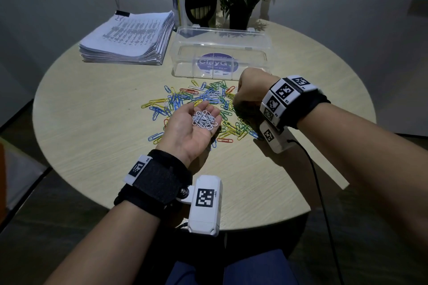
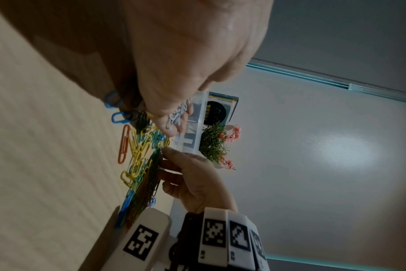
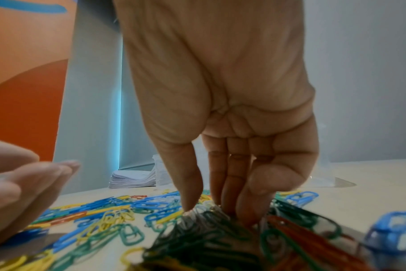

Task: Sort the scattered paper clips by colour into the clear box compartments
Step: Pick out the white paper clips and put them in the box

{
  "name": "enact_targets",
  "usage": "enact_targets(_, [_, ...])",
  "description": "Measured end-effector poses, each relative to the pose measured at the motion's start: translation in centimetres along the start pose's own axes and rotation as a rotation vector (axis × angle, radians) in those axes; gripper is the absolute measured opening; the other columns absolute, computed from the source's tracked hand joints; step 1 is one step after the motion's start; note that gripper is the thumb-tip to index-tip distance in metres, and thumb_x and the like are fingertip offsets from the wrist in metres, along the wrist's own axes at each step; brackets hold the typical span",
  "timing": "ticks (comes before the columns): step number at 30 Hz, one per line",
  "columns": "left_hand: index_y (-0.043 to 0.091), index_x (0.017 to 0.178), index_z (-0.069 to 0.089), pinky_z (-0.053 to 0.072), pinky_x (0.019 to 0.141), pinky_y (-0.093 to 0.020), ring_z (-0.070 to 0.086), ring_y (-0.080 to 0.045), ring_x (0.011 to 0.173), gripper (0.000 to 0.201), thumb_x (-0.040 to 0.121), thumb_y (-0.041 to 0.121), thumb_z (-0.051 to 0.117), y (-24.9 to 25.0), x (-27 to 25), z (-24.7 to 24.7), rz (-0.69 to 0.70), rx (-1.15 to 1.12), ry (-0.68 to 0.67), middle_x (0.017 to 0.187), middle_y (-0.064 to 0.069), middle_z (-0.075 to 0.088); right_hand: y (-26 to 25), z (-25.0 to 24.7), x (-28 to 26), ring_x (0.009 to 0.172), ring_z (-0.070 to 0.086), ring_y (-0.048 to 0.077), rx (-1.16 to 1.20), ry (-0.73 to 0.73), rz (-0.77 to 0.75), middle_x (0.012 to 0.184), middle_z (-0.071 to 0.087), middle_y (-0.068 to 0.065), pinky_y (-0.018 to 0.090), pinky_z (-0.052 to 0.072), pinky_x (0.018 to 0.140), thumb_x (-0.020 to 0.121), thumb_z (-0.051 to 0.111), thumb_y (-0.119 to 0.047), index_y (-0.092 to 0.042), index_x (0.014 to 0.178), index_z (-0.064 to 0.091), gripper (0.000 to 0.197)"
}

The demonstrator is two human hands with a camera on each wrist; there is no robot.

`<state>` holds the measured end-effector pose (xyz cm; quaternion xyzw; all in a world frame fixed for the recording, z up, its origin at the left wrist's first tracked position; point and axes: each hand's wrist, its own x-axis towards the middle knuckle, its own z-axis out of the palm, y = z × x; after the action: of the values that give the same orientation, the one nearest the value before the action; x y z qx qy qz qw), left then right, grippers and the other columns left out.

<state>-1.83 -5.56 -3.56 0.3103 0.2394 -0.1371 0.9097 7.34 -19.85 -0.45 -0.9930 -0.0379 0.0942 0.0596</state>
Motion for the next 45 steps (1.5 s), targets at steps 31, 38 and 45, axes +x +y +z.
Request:
enact_targets(31, [0.003, 0.09, 0.055, 0.044, 0.08, -0.035, 0.056, -0.023, 0.078, 0.036, 0.101, 0.02, 0.025, -0.6, -0.1, 1.3, -0.026, -0.073, -0.079, 0.087, -0.015, 0.06, -3.0, -3.5, -5.3, 0.073, 0.071, 0.026, 0.688, -0.272, -0.216, 0.081, 0.071, 0.015, 0.036, 0.061, 0.072, 0.089, 0.062, -0.001, 0.0, 0.087, 0.065, 0.004])
enact_targets(38, [0.0, 0.092, 0.056, 0.042, 0.091, -0.038, 0.057, -0.023, 0.085, 0.034, 0.101, 0.015, 0.028, -0.3, -0.4, 0.5, -0.012, -0.017, -0.029, 0.093, -0.015, 0.057, -0.7, -3.3, -4.1, 0.07, 0.07, 0.029, 0.519, -0.134, -0.079, 0.082, 0.069, 0.022, 0.041, 0.061, 0.069, 0.089, 0.059, 0.004, 0.009, 0.095, 0.066, 0.011])
enact_targets(45, [0.0, 0.092, 0.057, 0.042, 0.091, -0.037, 0.057, -0.024, 0.089, 0.032, 0.101, 0.013, 0.029, -0.2, -0.9, 0.2, -0.015, -0.015, -0.021, 0.091, -0.015, 0.058, 0.7, -0.4, -1.9, 0.085, 0.066, 0.027, 0.078, 0.009, -0.009, 0.095, 0.072, 0.016, 0.029, 0.053, 0.069, 0.078, 0.069, -0.009, 0.0, 0.094, 0.074, 0.019])
